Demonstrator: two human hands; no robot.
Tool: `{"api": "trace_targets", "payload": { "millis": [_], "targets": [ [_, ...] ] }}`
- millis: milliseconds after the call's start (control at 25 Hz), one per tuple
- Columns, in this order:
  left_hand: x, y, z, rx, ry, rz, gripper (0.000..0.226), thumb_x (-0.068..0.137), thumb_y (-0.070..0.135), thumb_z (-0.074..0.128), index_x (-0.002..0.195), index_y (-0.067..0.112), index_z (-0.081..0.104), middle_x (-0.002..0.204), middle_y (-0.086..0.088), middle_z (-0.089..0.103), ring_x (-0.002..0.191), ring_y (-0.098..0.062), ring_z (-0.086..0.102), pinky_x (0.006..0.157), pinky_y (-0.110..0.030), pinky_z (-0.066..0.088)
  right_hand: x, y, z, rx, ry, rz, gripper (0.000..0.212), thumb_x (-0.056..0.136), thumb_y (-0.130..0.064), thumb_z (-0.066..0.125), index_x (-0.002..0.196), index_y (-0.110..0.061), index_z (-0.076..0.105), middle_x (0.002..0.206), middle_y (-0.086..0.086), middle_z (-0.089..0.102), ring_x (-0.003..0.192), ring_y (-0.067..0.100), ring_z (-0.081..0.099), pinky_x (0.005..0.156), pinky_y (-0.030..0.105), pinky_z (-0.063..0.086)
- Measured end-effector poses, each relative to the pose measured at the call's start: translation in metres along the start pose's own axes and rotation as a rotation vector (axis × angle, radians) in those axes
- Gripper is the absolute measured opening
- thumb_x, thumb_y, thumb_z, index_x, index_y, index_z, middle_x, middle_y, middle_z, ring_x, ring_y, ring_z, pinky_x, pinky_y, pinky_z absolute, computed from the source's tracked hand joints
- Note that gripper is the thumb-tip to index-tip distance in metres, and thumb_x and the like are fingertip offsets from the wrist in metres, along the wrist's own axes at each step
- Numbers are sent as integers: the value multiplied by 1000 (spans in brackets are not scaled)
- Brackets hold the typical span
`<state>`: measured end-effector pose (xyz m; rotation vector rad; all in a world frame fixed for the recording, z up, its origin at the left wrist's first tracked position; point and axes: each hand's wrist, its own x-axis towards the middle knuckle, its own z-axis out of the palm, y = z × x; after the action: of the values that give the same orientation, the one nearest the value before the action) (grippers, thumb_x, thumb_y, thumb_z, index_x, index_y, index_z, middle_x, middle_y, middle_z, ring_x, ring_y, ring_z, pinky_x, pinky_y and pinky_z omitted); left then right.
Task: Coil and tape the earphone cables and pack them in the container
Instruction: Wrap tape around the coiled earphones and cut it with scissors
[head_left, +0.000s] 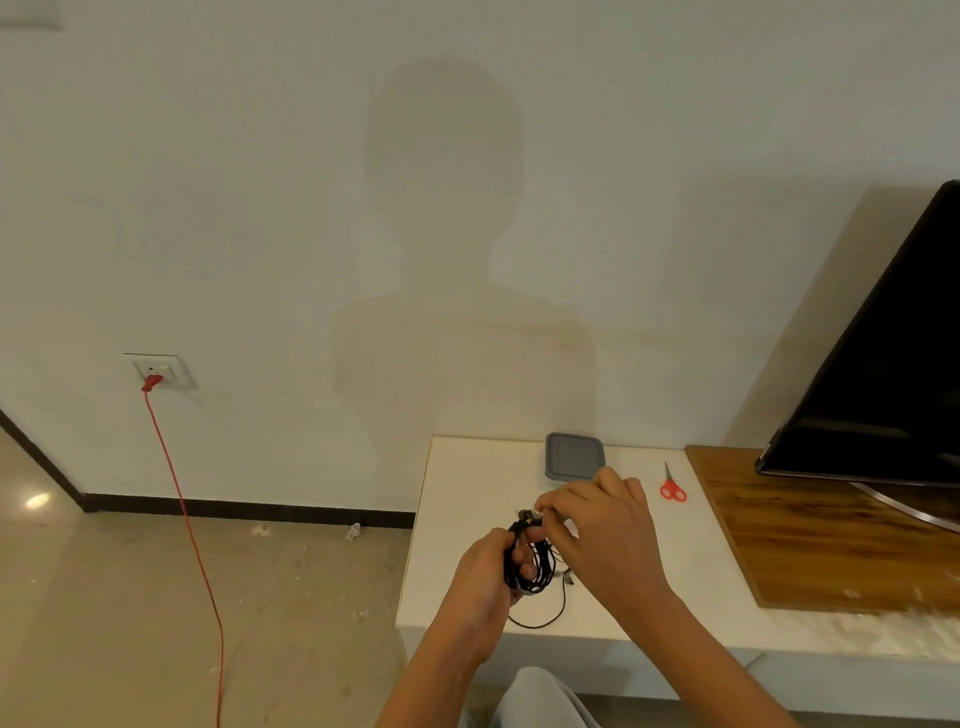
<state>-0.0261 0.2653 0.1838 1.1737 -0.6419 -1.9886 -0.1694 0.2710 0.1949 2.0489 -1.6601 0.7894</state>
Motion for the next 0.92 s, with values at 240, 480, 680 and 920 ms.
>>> {"api": "trace_targets", "payload": {
  "millis": [240,480,680,920],
  "targets": [
    [-7,0,3,115,-66,80,24,99,11,43,90,5,64,71,-3,58,64,-12,49,78,-27,42,26,2,-4,-96,144,-434,11,81,-14,68,88,-23,71,83,-9,69,74,17,51,69,30,37],
    [-16,9,2,203,-148,161,23,97,11,49,85,7,67,73,-5,62,62,-10,55,73,-22,46,33,11,-12,-128,55,-779,15,86,-15,61,97,-22,67,95,-6,71,86,16,44,76,29,33],
    [-21,16,-2,295,-209,172,24,96,11,50,81,9,68,66,0,63,59,-6,58,64,-15,48,33,16,-19,-141,-38,-845,29,73,-22,78,99,-22,64,99,-6,71,91,16,44,79,29,32],
    [-23,21,-7,303,-244,204,17,94,10,54,90,9,71,72,-1,66,65,-8,60,68,-15,49,33,20,-28,-124,-124,-844,33,72,-25,80,101,-26,67,99,-9,70,92,15,43,81,30,31]
  ]
}}
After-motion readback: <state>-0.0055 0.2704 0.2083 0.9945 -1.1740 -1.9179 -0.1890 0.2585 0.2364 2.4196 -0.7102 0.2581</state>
